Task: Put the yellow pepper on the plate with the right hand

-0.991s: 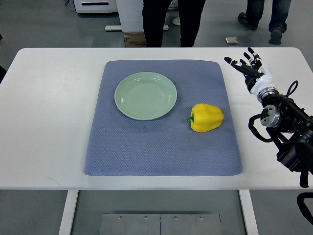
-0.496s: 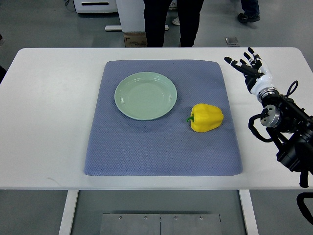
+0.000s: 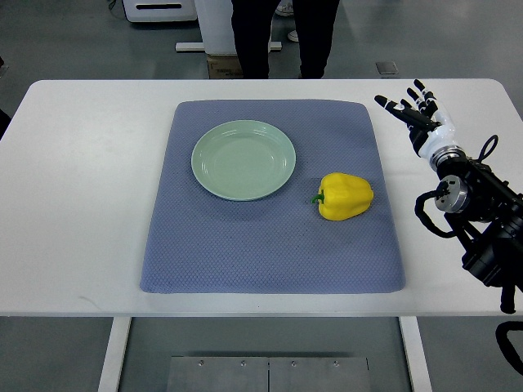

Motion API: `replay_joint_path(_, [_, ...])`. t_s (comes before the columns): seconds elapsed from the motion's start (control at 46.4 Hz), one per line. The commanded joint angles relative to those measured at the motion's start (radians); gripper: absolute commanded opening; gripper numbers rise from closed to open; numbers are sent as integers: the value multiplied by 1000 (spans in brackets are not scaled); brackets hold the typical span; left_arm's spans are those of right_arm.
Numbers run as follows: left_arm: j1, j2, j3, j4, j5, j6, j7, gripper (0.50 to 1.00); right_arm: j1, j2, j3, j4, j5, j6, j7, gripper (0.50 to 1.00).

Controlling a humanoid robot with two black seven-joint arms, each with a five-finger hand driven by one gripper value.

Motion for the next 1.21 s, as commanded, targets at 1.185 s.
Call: replay_joint_path(1.185, [0, 0, 0, 0, 1, 1, 0, 1000, 1, -8, 0, -3, 17, 0, -3, 1000])
